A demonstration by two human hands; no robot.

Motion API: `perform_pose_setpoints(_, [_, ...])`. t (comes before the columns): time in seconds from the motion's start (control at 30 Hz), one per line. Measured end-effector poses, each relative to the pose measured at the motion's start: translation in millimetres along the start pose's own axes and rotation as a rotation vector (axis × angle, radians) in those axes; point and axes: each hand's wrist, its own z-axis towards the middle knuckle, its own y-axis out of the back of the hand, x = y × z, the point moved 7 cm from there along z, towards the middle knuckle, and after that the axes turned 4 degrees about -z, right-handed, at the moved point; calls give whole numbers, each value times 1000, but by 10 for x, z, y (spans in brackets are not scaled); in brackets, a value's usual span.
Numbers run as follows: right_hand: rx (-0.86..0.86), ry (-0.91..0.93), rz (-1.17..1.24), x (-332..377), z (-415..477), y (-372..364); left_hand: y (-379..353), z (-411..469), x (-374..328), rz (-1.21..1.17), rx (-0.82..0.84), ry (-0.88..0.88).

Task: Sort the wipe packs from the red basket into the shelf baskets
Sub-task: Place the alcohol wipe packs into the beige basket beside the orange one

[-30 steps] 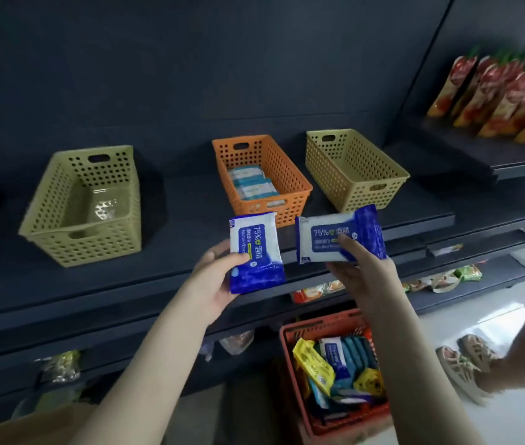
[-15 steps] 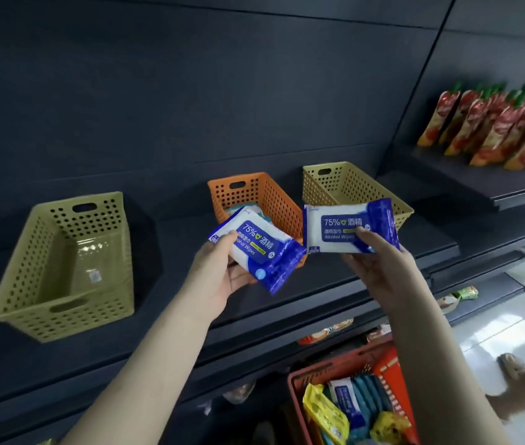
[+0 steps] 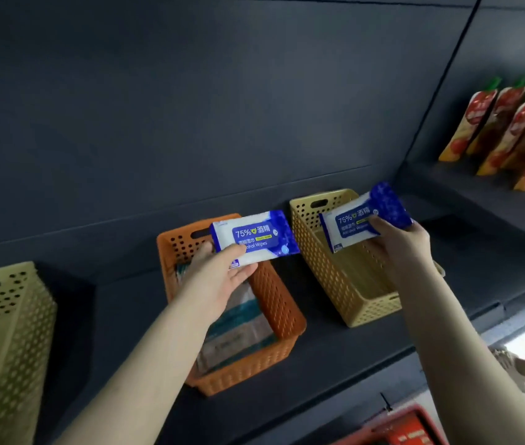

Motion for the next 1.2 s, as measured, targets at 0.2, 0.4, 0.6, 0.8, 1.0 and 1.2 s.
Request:
perform_pose_setpoints(0.2, [103,-236,-208,-328,797,-373,-223,473,55,-51,-75,70])
perform_pose_setpoints(0.4, [169,-434,-378,-626,1172,-646,-323,761,104,-68,-113,105])
perform_pose_setpoints(0.6, [138,-482,-457,-875,1318,-711,-375,907,71,-41,-82,86])
perform_pose_setpoints(0.8, [105,-558,-454,-962,1347,-615,-467,970,81,-17,-68,75])
perform_pose_setpoints(1.0, [167,-594,-363,-877,1343,-579,-522,990,92,-28,-48,78])
perform_pose_setpoints(1.2, [158,-435,-461,-618,1281,-526,-574,1003,114,40,-18,58])
